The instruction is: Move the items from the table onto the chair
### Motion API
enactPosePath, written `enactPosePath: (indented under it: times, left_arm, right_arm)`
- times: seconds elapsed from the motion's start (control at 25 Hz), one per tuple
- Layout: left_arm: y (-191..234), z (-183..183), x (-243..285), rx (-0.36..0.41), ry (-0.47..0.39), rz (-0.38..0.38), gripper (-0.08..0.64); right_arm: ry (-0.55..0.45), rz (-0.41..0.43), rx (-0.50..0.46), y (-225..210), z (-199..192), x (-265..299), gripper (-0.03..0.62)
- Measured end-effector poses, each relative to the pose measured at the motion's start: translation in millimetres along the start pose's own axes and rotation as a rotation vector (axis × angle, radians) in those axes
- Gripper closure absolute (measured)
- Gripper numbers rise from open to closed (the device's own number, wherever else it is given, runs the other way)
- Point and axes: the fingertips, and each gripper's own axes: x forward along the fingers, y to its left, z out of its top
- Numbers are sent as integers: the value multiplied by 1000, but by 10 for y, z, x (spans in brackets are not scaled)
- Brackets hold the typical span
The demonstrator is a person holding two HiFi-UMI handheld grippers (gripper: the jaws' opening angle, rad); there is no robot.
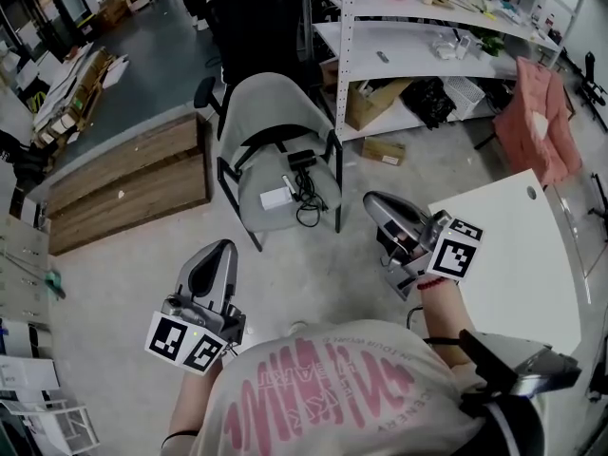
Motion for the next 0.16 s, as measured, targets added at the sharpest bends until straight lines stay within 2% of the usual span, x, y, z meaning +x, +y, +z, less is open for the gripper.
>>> enactPosePath:
  times: [0.16]
  left_arm:
    - [-123, 80, -20, 12, -11, -27, 551]
  right_arm:
    - [-5, -8, -7, 33, 37, -33, 578]
